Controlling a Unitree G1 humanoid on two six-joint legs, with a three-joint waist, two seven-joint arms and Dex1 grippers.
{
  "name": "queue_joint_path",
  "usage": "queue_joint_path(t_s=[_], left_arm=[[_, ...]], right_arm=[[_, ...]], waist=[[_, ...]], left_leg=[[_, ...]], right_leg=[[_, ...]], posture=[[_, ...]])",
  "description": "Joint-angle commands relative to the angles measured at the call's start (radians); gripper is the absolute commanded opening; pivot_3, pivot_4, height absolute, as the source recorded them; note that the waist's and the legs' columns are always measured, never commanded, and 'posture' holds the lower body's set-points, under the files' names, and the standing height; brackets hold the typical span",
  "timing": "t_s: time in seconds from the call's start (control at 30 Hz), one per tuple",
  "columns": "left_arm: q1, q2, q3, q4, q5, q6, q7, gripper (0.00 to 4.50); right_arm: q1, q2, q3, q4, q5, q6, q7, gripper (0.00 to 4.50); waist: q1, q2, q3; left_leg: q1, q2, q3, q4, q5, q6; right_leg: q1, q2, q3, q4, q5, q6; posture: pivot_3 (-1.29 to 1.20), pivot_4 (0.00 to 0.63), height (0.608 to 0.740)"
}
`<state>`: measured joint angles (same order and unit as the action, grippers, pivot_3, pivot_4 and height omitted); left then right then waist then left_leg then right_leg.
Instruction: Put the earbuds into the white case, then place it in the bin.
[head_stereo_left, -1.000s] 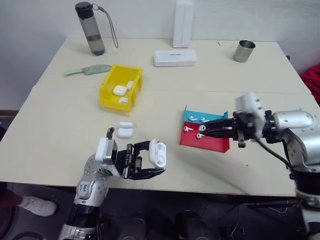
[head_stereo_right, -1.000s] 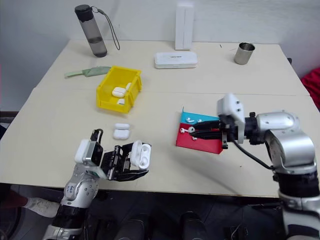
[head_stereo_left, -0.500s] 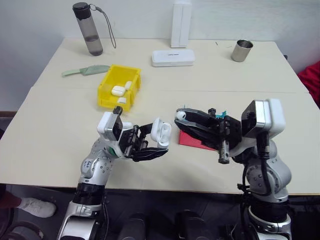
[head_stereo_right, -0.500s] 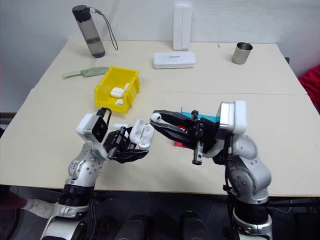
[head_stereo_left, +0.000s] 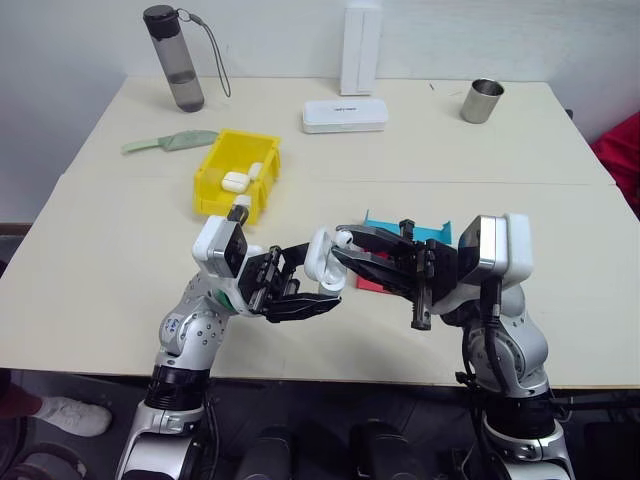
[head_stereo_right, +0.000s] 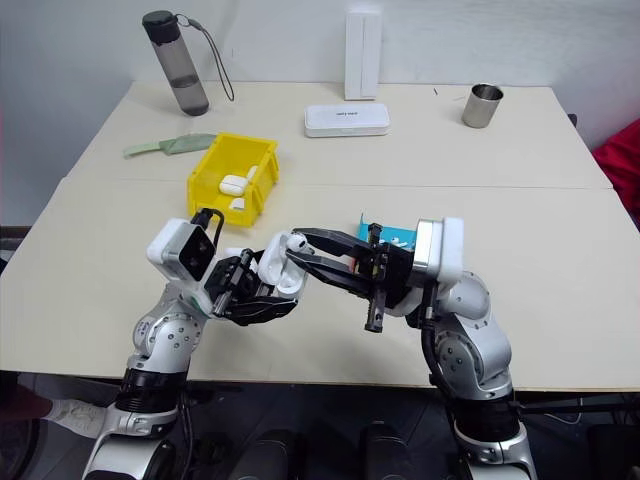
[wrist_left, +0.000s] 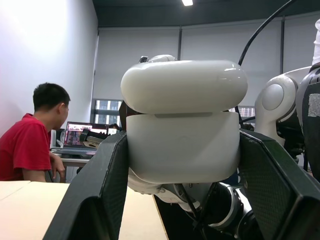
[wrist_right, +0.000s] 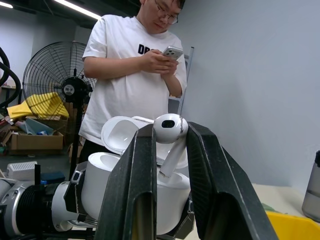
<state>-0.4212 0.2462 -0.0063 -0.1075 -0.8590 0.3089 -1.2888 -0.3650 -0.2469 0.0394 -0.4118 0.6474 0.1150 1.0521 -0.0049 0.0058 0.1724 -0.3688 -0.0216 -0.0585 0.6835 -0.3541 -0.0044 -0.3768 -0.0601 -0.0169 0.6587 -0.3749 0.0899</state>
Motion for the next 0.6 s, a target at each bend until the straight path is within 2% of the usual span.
queue_joint_path(t_s=[0.03, 0.27, 0.6], left_arm=[[-0.011, -0.016, -0.004, -0.054, -0.013, -0.005, 0.004, 2.78], [-0.001, -0.004, -0.027, -0.058, 0.01, -0.007, -0.022, 2.78], [0.014, -0.02, -0.021, -0.055, 0.016, -0.028, -0.029, 2.78]], right_arm=[[0.002, -0.016, 0.027, 0.025, -0.019, -0.022, 0.018, 0.43], [0.002, -0.041, 0.055, 0.05, -0.033, -0.066, 0.055, 0.43], [0.001, -0.082, 0.076, 0.024, -0.011, -0.028, 0.048, 0.43]], waist=[[0.0, 0.0, 0.0], [0.0, 0.0, 0.0], [0.001, 0.0, 0.0]], left_leg=[[0.0, 0.0, 0.0, 0.0, 0.0, 0.0], [0.0, 0.0, 0.0, 0.0, 0.0, 0.0], [0.0, 0.0, 0.0, 0.0, 0.0, 0.0]], right_leg=[[0.0, 0.0, 0.0, 0.0, 0.0, 0.0], [0.0, 0.0, 0.0, 0.0, 0.0, 0.0], [0.0, 0.0, 0.0, 0.0, 0.0, 0.0]], posture=[[0.0, 0.15, 0.74], [0.0, 0.15, 0.74], [0.0, 0.15, 0.74]])
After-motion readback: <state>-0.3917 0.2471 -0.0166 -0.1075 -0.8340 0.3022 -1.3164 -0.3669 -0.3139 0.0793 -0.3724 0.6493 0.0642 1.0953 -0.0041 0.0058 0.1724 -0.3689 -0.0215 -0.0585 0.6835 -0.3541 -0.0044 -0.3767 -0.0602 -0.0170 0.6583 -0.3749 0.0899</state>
